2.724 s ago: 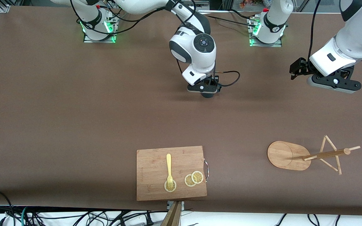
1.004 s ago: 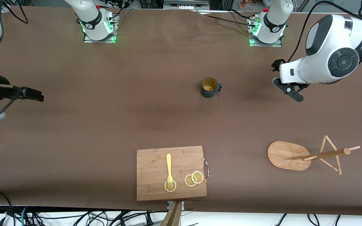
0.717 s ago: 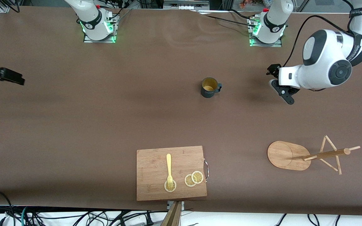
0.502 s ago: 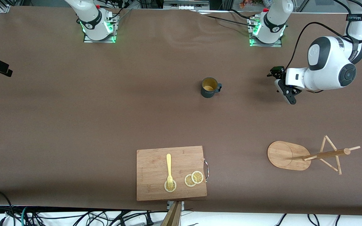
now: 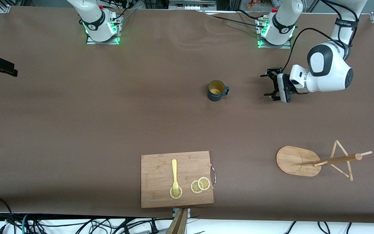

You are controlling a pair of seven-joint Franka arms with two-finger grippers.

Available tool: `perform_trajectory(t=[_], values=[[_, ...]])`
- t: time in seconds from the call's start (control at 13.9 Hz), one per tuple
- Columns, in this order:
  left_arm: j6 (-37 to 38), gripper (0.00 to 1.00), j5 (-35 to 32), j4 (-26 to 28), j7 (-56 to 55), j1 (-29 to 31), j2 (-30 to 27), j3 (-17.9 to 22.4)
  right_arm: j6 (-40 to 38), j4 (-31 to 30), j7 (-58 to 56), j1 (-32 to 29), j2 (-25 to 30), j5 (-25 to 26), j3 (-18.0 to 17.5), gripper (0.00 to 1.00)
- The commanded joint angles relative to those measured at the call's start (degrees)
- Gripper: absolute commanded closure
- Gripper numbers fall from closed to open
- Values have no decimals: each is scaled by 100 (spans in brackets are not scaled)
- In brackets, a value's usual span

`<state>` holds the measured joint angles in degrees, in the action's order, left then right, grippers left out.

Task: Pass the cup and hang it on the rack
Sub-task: 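Move the left gripper to the mug and grasp its handle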

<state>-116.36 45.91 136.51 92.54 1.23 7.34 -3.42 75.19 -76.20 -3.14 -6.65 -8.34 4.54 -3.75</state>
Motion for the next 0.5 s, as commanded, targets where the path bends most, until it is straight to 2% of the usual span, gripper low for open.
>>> perform_trajectory(t=[0.0,0.22,0.43], values=[[-71,0,977,-2,1769,9,371,-10,-65,-456,-100,-74,491,-6,-29,0],[-167,0,2401,-2,4168,-35,1038,-10,101,-633,-423,-144,536,-15,-20,0],[-132,0,3474,7,5456,-52,1594,-158,66,-502,-556,-161,387,-6,24,0]])
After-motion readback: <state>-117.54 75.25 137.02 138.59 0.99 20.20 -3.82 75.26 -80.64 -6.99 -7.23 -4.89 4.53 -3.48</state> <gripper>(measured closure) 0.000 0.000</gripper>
